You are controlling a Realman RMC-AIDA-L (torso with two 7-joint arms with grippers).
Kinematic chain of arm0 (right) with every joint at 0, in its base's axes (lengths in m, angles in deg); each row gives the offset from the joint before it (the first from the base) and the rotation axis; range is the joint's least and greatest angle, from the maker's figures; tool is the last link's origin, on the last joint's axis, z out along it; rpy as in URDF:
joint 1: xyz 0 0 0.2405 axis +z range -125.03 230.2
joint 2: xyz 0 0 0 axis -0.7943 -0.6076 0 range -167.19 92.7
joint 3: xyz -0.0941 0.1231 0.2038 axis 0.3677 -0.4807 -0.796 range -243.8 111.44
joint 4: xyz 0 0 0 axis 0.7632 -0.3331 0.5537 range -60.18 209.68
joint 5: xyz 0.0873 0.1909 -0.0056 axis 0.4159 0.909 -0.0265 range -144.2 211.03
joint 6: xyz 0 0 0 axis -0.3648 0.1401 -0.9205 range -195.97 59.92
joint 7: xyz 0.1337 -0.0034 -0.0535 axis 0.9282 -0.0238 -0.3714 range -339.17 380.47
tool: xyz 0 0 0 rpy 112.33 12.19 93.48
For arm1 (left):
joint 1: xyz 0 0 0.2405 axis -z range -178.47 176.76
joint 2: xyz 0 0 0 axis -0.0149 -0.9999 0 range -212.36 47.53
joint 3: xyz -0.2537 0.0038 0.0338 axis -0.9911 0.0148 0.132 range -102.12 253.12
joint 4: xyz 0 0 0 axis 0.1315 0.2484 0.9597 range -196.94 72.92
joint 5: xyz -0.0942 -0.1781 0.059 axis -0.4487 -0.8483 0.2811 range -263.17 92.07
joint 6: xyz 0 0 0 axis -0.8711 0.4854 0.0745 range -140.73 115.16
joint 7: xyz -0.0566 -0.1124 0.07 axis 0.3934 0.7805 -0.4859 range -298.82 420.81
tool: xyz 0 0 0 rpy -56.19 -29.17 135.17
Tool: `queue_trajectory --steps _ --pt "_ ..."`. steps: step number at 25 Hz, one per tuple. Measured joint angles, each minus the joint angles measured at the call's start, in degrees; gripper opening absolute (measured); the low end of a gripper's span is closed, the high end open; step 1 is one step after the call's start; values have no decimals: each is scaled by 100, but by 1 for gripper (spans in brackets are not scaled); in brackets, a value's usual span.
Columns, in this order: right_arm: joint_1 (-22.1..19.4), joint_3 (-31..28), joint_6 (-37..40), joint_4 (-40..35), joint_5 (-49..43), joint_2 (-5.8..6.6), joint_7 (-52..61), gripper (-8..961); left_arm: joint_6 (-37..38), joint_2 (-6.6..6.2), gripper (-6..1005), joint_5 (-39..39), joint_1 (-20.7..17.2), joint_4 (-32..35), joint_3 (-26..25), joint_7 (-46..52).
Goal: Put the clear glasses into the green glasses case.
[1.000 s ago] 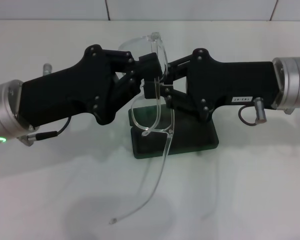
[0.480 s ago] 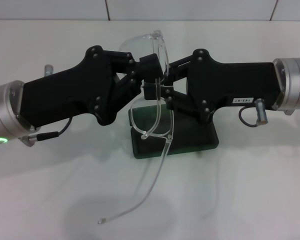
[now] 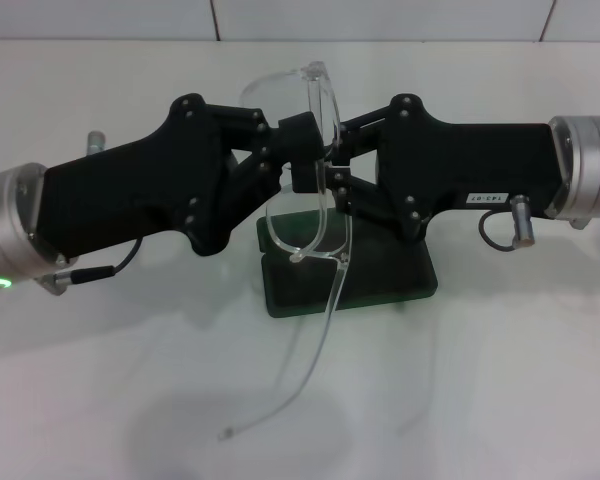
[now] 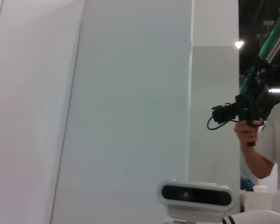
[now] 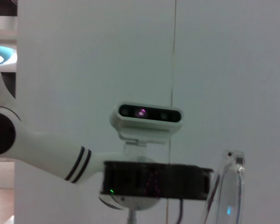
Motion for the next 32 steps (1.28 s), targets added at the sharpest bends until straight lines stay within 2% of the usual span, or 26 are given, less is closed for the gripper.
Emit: queue_trajectory --steps 5,7,12,13,15,17,21,25,29,32 --pt "-176 -43 -135 -126 10 3 -93 112 361 -37 34 -14 -21 114 -60 100" --pt "-306 -53 -205 -299 13 11 -104 112 498 -65 34 -18 -116 362 -139 291" --pt "-790 -104 -432 -995 16 28 -113 112 565 -172 34 -45 -676 1301 -437 879" --pt "-1023 -207 -439 -1264 42 27 -123 112 581 -192 34 -46 -772 1410 -534 947" --pt "-1171 -288 -427 -1404 97 23 -143 112 672 -234 34 -65 -881 1481 -701 1030" --pt "-1419 -401 -378 -1588 405 27 -276 112 782 -272 34 -97 -986 1471 -834 1072" --pt "-1661 -576 -171 -1588 1220 51 -593 112 838 -307 34 -103 -1154 1459 -878 1081" --pt "-1718 -875 172 -1309 1986 52 -644 112 856 -290 34 -61 -1189 1456 -859 1078" --pt "-1615 -912 431 -905 2626 48 -644 112 873 -175 34 -4 -1144 1450 -772 1059" --pt "-1447 -877 637 -507 3046 19 -654 112 862 -53 34 202 -943 1406 -729 1028"
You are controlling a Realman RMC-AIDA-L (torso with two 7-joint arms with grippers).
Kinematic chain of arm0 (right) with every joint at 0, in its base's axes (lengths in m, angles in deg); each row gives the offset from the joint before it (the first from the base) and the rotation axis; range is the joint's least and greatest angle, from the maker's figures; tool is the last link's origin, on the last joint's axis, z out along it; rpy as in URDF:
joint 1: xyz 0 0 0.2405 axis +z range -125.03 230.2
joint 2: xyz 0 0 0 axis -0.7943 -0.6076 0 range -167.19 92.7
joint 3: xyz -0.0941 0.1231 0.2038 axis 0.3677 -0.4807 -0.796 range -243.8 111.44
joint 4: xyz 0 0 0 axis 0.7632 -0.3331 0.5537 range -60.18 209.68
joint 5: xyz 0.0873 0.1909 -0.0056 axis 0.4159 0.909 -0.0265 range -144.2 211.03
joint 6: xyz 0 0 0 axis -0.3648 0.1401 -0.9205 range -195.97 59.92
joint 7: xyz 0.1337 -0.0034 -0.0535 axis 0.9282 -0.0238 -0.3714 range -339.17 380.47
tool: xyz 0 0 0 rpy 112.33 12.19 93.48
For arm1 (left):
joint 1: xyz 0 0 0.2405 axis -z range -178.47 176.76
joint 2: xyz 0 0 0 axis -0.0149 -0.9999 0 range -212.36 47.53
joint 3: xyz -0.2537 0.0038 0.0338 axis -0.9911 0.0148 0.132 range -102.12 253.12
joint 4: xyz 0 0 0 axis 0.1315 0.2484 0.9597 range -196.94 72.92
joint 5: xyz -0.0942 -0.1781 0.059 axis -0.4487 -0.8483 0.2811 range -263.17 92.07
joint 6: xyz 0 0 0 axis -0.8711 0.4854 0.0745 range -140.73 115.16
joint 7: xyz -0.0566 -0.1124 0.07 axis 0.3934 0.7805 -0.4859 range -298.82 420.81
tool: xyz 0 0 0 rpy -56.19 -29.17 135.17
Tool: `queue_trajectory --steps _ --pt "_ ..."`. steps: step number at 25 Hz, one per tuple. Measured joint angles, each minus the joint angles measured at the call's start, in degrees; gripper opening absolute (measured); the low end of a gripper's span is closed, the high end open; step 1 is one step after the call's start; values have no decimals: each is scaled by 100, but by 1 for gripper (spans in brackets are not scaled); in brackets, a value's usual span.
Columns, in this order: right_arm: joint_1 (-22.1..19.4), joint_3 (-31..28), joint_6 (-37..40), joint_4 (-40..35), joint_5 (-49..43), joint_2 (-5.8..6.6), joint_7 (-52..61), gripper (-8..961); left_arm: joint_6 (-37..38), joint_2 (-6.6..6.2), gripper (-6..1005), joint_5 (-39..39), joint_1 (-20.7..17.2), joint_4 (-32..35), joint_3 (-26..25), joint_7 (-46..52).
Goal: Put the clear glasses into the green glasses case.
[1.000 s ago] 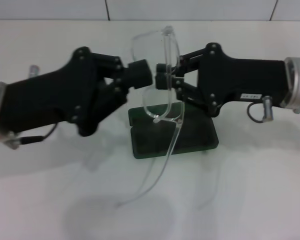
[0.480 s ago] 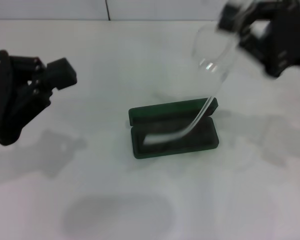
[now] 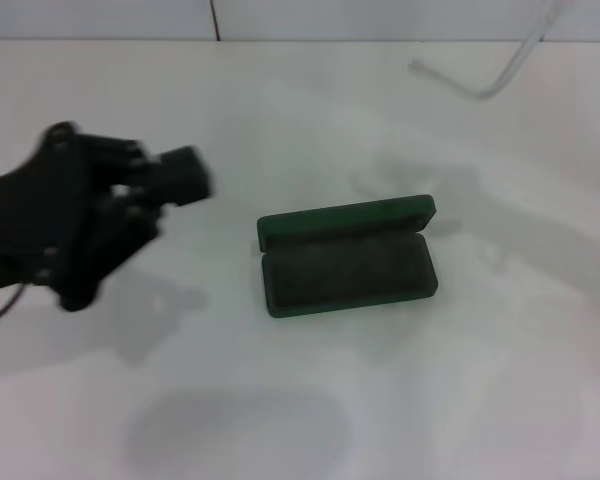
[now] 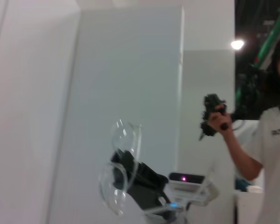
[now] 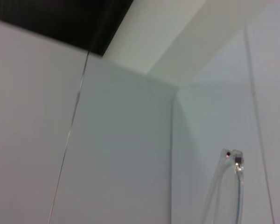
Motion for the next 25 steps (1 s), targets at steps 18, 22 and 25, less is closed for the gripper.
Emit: queue_trajectory --steps 18,22,25 --pt "1258 1011 321 2006 1332 -22 -523 111 -244 63 34 102 1235 -1495 234 -715" --pt "1346 1279 237 2069 1565 -20 -674 111 -323 72 34 4 1256 -1513 381 -836" --pt "1382 1405 183 2090 1665 -18 -773 111 -438 80 34 -256 1303 -1555 668 -990"
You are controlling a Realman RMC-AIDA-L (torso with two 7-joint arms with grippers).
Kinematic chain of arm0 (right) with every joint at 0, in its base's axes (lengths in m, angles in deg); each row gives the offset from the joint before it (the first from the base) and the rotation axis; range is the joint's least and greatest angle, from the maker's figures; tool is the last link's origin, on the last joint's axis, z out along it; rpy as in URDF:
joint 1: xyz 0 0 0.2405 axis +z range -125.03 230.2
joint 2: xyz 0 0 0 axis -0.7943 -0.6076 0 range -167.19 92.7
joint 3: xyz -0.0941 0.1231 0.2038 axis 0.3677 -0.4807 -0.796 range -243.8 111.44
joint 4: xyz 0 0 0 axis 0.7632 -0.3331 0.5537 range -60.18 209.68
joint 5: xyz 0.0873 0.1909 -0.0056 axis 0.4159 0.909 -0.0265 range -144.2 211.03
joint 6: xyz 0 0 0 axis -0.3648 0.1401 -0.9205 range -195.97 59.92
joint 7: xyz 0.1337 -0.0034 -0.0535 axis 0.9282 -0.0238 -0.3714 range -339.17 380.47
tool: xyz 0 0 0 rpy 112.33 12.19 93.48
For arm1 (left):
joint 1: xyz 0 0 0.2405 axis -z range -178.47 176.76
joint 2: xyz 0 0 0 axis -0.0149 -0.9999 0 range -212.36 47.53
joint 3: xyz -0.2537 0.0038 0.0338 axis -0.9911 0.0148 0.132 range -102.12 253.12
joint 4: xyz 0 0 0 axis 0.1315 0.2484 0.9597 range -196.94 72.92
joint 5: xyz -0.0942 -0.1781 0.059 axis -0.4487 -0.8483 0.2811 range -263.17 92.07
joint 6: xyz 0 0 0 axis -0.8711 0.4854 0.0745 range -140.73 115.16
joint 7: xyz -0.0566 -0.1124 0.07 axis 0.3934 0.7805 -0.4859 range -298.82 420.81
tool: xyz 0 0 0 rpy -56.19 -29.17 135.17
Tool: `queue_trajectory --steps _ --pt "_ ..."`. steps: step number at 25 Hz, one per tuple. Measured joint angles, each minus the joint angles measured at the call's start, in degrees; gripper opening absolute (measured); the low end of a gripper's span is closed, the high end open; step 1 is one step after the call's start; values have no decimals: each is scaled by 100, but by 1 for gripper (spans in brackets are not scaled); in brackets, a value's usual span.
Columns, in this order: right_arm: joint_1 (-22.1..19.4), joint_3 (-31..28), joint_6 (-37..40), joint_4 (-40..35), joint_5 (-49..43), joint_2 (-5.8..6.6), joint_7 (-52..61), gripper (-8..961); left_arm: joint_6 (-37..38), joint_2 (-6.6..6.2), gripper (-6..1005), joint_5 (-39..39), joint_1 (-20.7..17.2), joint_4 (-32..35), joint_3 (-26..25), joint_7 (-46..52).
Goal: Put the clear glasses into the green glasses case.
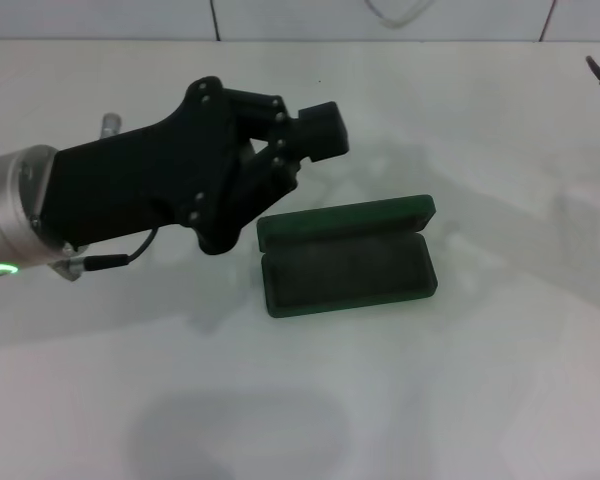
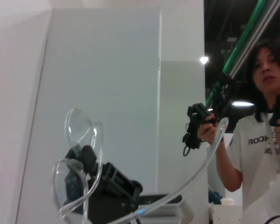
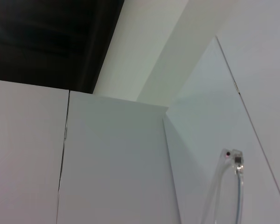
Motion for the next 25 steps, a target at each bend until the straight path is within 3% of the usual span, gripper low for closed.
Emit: queue_trajectory --steps 11,25 --pt "192 765 -388 203 624 0 -539 111 -338 4 34 -584 157 -3 538 -389" --pt "167 946 -556 271 650 0 -525 111 -413 -18 34 -887 126 36 569 -630"
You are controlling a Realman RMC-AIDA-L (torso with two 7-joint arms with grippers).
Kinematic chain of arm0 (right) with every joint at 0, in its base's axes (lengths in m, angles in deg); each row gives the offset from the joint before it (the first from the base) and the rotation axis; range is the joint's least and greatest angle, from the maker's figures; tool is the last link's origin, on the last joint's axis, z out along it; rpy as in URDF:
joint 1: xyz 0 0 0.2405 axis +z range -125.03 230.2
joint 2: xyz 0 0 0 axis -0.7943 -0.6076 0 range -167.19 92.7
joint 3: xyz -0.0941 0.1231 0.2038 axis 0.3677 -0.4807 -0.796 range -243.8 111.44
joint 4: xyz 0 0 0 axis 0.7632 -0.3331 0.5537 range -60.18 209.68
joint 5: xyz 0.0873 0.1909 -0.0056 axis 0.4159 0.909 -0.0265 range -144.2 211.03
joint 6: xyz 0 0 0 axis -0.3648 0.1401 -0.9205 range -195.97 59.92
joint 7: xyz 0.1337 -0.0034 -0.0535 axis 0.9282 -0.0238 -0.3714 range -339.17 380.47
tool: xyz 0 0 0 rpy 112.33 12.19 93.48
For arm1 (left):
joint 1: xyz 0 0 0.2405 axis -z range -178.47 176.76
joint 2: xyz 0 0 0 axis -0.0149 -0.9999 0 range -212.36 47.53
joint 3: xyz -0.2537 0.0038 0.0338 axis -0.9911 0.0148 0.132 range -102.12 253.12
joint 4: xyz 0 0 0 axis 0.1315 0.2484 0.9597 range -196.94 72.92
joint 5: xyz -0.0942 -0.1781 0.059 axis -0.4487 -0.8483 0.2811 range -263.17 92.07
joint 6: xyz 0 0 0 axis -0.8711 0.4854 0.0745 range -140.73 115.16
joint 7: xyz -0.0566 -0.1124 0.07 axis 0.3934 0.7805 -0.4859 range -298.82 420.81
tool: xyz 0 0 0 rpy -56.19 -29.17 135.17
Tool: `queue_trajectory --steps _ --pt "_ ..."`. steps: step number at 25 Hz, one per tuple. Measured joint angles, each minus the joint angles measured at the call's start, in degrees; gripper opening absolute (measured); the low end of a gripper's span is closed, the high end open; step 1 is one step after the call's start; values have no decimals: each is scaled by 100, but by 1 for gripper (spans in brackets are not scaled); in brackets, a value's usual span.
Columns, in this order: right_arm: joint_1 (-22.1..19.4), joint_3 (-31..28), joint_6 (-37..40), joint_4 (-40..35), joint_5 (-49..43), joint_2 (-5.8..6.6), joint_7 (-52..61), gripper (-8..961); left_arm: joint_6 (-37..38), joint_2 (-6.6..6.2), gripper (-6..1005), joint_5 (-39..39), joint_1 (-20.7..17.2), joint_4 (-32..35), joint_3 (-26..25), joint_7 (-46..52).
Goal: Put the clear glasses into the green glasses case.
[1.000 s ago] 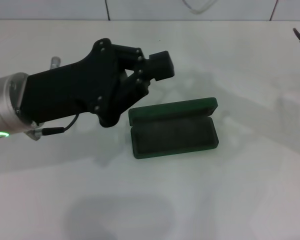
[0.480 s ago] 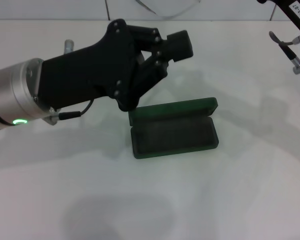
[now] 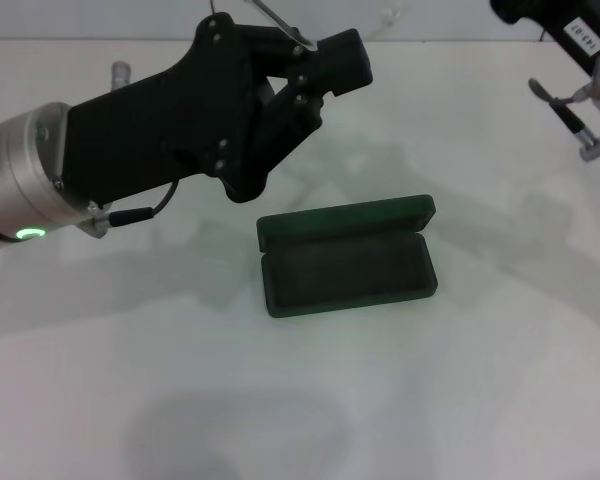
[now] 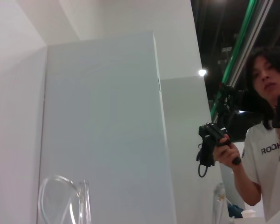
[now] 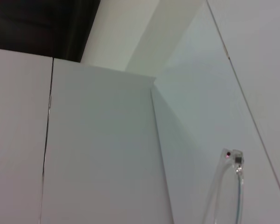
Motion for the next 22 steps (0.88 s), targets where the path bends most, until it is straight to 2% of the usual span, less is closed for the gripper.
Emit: queue_trajectory --steps 16,22 --pt "-46 556 21 156 -137 34 93 111 19 -14 35 -54 -30 -38 -24 -18" --pt "-54 637 6 165 -486 32 218 111 17 -11 35 -54 -45 -41 -24 -25"
